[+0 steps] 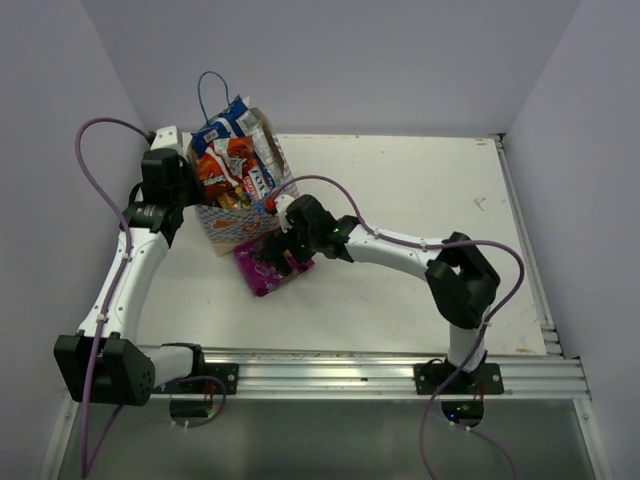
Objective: Place the snacks into the paper bag
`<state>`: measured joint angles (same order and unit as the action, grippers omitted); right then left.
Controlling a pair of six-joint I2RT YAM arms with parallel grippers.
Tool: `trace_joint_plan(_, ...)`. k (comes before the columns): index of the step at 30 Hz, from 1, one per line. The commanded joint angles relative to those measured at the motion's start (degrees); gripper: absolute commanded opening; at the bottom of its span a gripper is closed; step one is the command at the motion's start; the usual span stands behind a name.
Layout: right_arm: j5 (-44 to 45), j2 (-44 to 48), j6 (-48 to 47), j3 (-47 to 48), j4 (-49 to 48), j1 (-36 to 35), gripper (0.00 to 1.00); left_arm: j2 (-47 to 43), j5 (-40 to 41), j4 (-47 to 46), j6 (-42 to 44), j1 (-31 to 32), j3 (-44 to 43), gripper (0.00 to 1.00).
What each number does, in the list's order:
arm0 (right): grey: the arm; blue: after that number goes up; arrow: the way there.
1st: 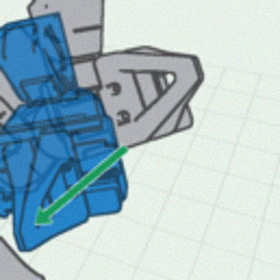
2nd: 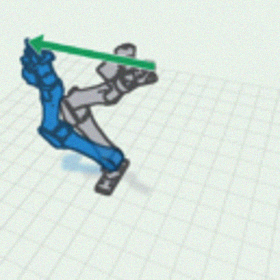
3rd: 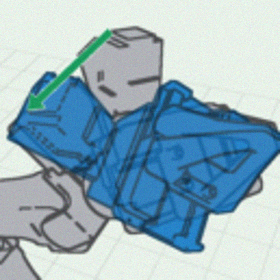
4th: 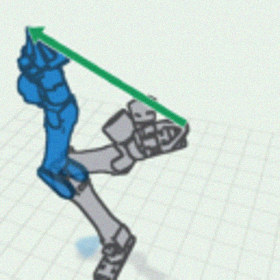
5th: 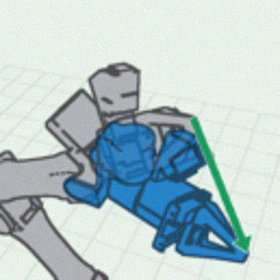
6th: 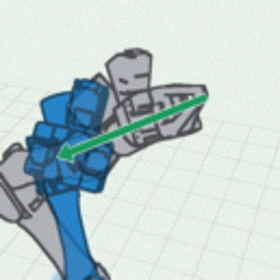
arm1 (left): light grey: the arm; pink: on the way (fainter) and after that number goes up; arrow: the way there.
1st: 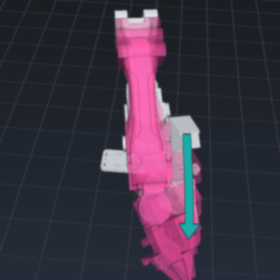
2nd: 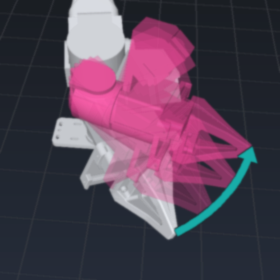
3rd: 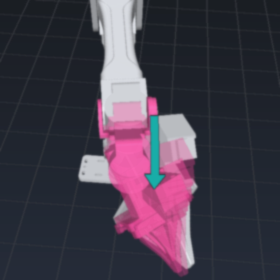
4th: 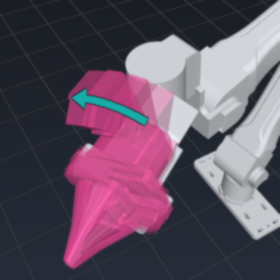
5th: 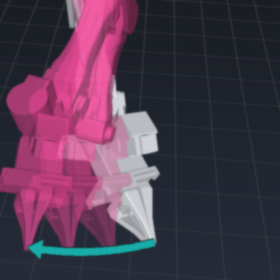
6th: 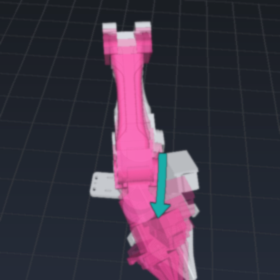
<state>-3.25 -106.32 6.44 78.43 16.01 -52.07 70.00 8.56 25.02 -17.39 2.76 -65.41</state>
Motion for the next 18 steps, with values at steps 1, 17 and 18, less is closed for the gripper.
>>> trace_joint_plan(1,-5.7,-7.4,4.4,3.5,-3.9,0.0,0.99,0.1,1.5,1.1,1.0,0.3,-1.0,0.0)
trace_joint_plan(17,16.0,4.3,1.3,-2.1,13.2,0.2,0.0,-1.2,1.6,-0.4,1.5,0.2,-0.6,0.0)
trace_joint_plan(18,19.8,8.9,1.0,-2.5,14.0,0.2,0.0,-1.2,1.5,-0.6,1.5,0.2,-0.6,0.0)
